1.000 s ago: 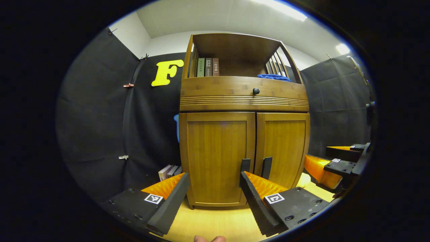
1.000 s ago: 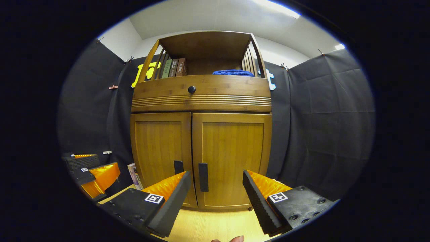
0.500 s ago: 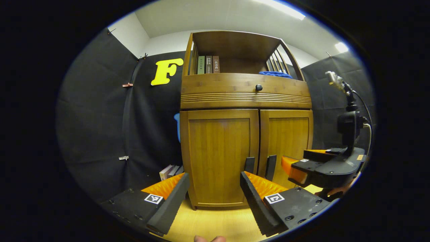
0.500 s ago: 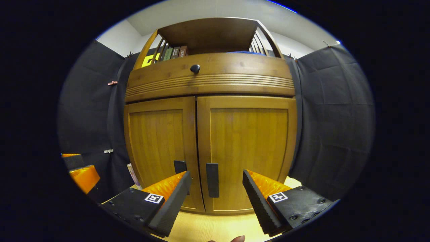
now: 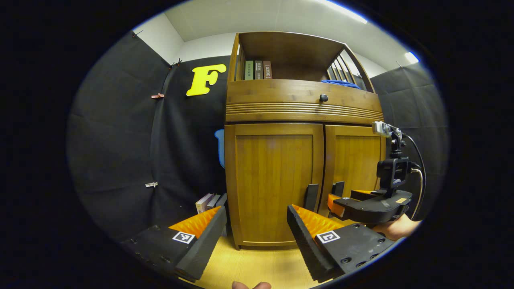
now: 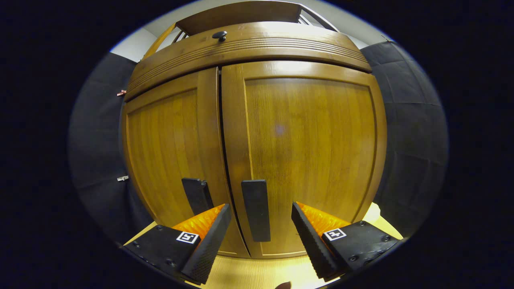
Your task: Open the right door of the double-door shoe cabinet with the right hand, and open the left door with the left hand.
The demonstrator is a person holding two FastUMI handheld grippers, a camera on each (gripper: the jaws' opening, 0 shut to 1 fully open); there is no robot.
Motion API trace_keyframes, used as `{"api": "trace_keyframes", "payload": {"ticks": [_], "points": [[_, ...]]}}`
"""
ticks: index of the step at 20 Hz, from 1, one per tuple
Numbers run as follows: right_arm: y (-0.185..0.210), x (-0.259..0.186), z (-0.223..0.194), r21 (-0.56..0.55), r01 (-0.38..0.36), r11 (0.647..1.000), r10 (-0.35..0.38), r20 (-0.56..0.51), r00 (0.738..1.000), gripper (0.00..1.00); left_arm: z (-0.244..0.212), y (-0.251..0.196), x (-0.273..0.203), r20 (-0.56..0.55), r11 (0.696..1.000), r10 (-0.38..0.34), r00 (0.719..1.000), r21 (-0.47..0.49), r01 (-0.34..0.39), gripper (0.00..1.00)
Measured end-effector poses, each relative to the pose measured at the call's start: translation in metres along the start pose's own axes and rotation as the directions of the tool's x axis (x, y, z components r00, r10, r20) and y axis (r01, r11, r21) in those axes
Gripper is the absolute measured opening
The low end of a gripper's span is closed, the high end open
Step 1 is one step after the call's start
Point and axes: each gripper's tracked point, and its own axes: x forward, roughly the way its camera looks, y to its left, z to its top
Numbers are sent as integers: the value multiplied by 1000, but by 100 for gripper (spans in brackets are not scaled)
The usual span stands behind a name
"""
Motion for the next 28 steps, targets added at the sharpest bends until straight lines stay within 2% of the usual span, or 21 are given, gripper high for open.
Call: {"api": "trace_keyframes", "payload": {"ticks": [2,3,6,7,9,11,12,15,16,18,19,20,22,25,28], "points": [[3,11,-2,-12,-2,1000,2,5,1000,82,-2,5,2,-4,1000,7,1000,-1,-7,94],[4,16,-3,-22,-3,1000,3,3,1000,82,-3,6,2,-6,1000,9,1000,-1,-9,94],[5,26,-11,-56,11,998,-11,-8,1000,43,-4,8,5,-9,1000,15,1000,-2,-15,94],[1,27,-14,-80,32,996,-32,-2,999,46,-6,9,5,-11,1000,16,1000,-3,-16,94],[1,22,-9,-75,22,997,-21,10,1000,35,-6,9,4,-13,1000,16,1000,-6,-16,94],[1,24,-11,-53,17,998,-17,2,1000,34,-6,10,3,-15,1000,17,1000,-7,-17,94],[1,22,-11,-54,13,998,-13,-2,1000,25,-6,10,2,-15,1000,18,1000,-7,-18,94],[0,7,-12,-64,-5,998,5,-1,1000,28,-7,9,-1,-19,1000,19,1000,-11,-20,94],[0,2,-11,-58,-12,998,12,-3,1000,25,-8,8,-3,-21,1000,20,1000,-13,-20,94],[-4,-11,-13,-57,-24,998,24,-3,1000,28,-7,7,-6,-18,1000,21,1000,-14,-21,94],[-6,-19,-13,-56,-28,998,28,-1,1000,25,-5,6,-8,-16,1000,23,1000,-15,-23,94],[-9,-26,-14,-52,-31,998,31,-1,1000,28,-5,5,-9,-13,1000,23,1000,-16,-23,94],[-14,-41,-15,-37,-35,999,35,-2,999,25,-4,3,-13,-11,1000,23,1000,-19,-23,94],[-22,-62,-14,-25,-40,999,40,-5,999,28,0,-1,-19,-6,1000,23,1000,-16,-23,92],[-36,-87,-15,-18,-38,999,38,-6,999,25,1,-5,-28,0,1000,23,1000,-14,-23,94]]}}
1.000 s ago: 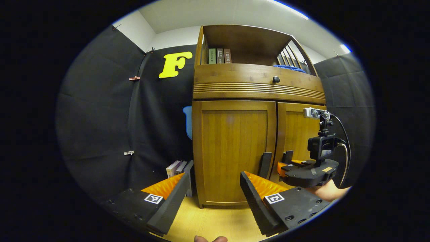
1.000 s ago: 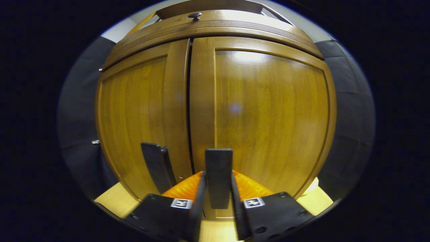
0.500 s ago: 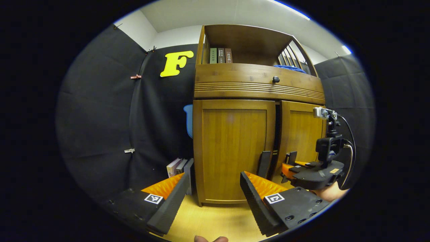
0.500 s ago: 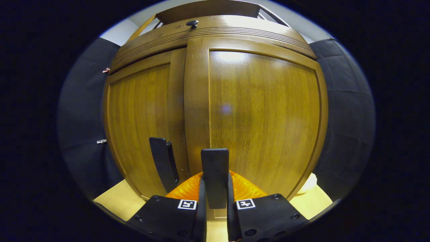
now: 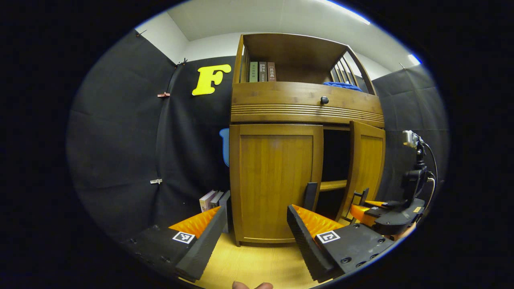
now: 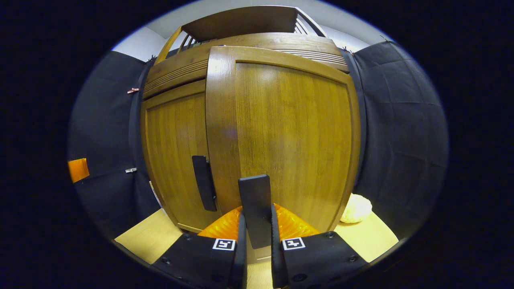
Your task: Open the right door of the double-door shoe cabinet with the right hand, and open the left door with the left hand.
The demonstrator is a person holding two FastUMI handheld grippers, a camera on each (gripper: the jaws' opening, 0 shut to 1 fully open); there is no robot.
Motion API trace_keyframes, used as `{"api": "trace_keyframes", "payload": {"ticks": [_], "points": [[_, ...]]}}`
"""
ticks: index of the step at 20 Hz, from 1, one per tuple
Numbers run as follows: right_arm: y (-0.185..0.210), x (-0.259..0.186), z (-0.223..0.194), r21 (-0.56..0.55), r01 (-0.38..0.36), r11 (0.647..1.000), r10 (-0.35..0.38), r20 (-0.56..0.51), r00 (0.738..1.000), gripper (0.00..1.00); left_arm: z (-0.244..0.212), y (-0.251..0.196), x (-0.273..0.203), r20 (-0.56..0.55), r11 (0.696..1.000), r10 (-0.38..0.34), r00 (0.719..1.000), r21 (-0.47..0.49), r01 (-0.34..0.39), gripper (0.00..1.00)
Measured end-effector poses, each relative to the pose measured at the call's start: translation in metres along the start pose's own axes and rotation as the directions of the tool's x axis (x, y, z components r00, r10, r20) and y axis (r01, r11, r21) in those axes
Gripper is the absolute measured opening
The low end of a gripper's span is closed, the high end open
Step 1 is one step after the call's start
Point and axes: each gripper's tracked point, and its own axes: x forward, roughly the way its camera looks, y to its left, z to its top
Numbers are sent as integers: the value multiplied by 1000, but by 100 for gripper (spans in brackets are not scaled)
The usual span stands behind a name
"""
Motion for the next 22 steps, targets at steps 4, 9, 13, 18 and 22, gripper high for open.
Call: {"api": "trace_keyframes", "payload": {"ticks": [4,9,13,18,22], "points": [[-19,-31,-2,5,12,1000,-12,-3,1000,27,0,-10,-9,1,1000,-9,1000,-4,9,94],[-42,-57,-2,12,34,999,-34,-11,999,24,2,-29,-16,1,999,-38,999,-3,38,94],[-58,-71,-2,24,56,998,-56,-12,998,27,2,-44,-18,2,998,-65,998,-1,65,94],[-73,-83,-3,35,61,998,-60,-22,998,27,5,-63,-16,7,995,-98,995,1,98,92],[-88,-92,-2,42,74,996,-73,-21,997,27,6,-79,-14,8,993,-122,993,-8,122,92]]}}
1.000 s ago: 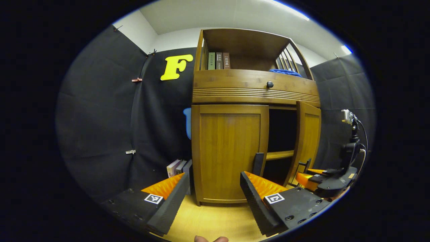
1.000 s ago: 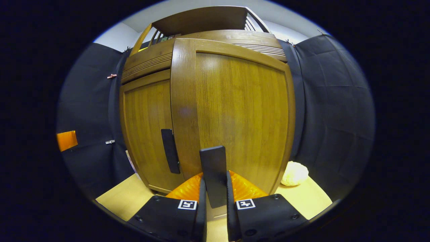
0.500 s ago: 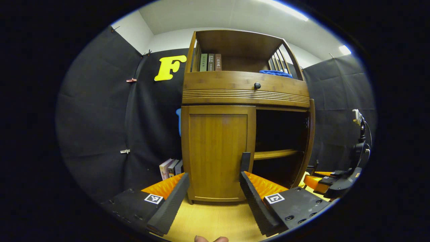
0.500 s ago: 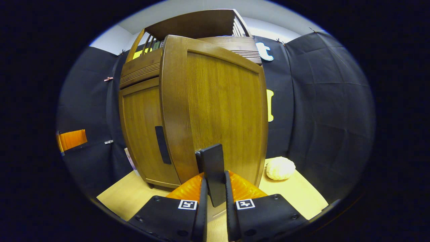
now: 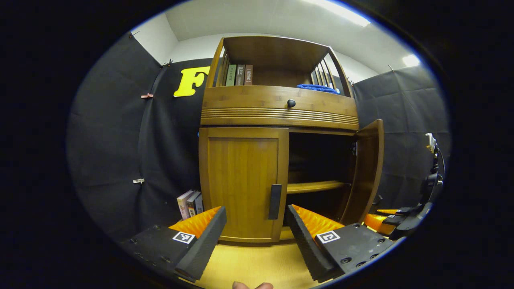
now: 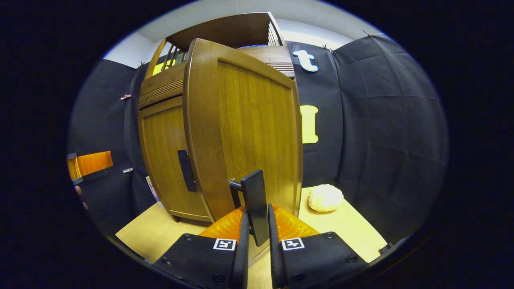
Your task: Open the right door of the double-door shoe cabinet with the right hand, and open the left door with the left hand.
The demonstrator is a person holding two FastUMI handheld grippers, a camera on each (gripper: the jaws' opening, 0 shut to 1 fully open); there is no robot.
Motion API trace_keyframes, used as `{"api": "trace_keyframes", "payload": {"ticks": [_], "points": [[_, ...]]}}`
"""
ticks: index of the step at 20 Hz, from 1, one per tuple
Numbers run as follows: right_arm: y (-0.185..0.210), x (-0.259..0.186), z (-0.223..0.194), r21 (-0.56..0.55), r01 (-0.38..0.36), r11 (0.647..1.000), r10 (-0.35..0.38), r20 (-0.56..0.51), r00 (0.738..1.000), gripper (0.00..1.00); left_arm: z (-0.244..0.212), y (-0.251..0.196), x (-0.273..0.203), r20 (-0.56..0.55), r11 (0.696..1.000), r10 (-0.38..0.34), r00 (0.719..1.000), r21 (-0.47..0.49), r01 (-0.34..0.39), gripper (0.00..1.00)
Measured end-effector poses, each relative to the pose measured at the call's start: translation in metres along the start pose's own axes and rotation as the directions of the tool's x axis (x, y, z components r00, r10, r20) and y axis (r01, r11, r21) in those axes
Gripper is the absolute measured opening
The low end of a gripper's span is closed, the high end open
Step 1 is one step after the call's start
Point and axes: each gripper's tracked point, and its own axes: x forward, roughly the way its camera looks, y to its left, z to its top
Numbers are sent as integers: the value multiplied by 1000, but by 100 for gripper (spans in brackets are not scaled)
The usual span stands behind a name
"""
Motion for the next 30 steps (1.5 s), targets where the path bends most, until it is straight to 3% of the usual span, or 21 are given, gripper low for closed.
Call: {"api": "trace_keyframes", "payload": {"ticks": [11,21,26,30], "points": [[-38,-10,7,43,-43,998,44,-21,999,26,3,-26,14,5,1000,-22,1000,10,22,94],[-102,-15,18,17,-88,996,88,-22,996,21,6,-52,36,8,999,-21,1000,27,21,94],[-134,-15,24,19,-49,999,49,-6,999,21,2,-63,44,0,1000,-16,1000,20,16,94],[-139,-15,24,1,-60,998,60,-7,998,21,-1,-66,47,-7,1000,-12,1000,27,12,94]]}}
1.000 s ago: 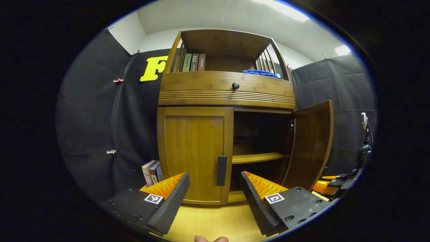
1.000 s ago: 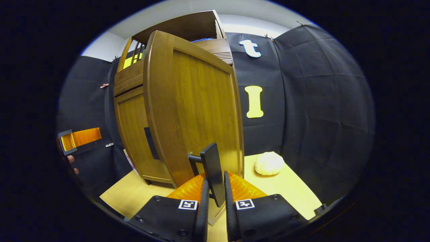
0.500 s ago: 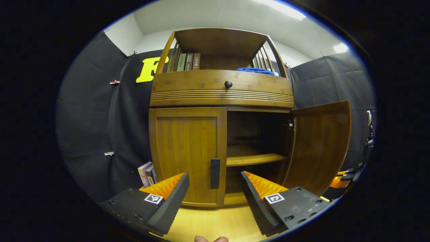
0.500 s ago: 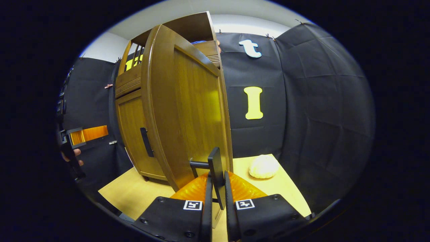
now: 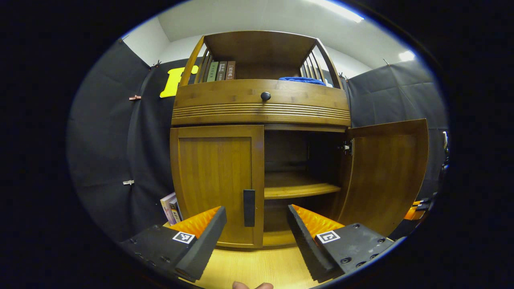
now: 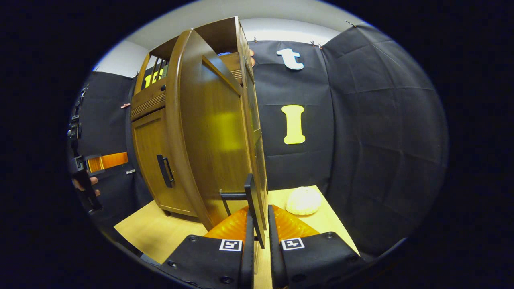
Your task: Open the right door of the double-door shoe cabinet with the right hand, and open the left door with the left hand.
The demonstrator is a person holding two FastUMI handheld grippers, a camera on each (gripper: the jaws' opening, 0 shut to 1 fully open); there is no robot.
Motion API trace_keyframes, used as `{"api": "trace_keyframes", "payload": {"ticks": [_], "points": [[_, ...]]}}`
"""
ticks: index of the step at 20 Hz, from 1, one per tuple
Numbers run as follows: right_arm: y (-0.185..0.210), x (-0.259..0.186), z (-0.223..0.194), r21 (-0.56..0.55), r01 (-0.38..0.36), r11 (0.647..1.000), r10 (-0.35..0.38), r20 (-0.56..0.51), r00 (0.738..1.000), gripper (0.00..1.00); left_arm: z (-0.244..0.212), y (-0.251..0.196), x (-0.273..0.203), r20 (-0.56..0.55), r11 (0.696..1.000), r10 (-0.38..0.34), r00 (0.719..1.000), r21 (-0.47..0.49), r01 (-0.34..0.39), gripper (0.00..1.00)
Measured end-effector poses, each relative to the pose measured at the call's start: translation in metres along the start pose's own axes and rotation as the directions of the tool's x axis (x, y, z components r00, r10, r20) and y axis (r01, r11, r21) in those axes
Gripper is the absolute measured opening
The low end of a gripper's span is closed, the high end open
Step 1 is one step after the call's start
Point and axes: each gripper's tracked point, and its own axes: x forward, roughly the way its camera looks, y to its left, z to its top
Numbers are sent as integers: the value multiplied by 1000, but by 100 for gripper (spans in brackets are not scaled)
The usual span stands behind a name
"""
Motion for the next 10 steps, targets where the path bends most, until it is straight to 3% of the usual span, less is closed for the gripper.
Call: {"api": "trace_keyframes", "payload": {"ticks": [10], "points": [[-12,-7,1,-1,38,999,-38,-6,999,21,-12,-3,23,-10,1000,-23,1000,-15,23,94]]}}
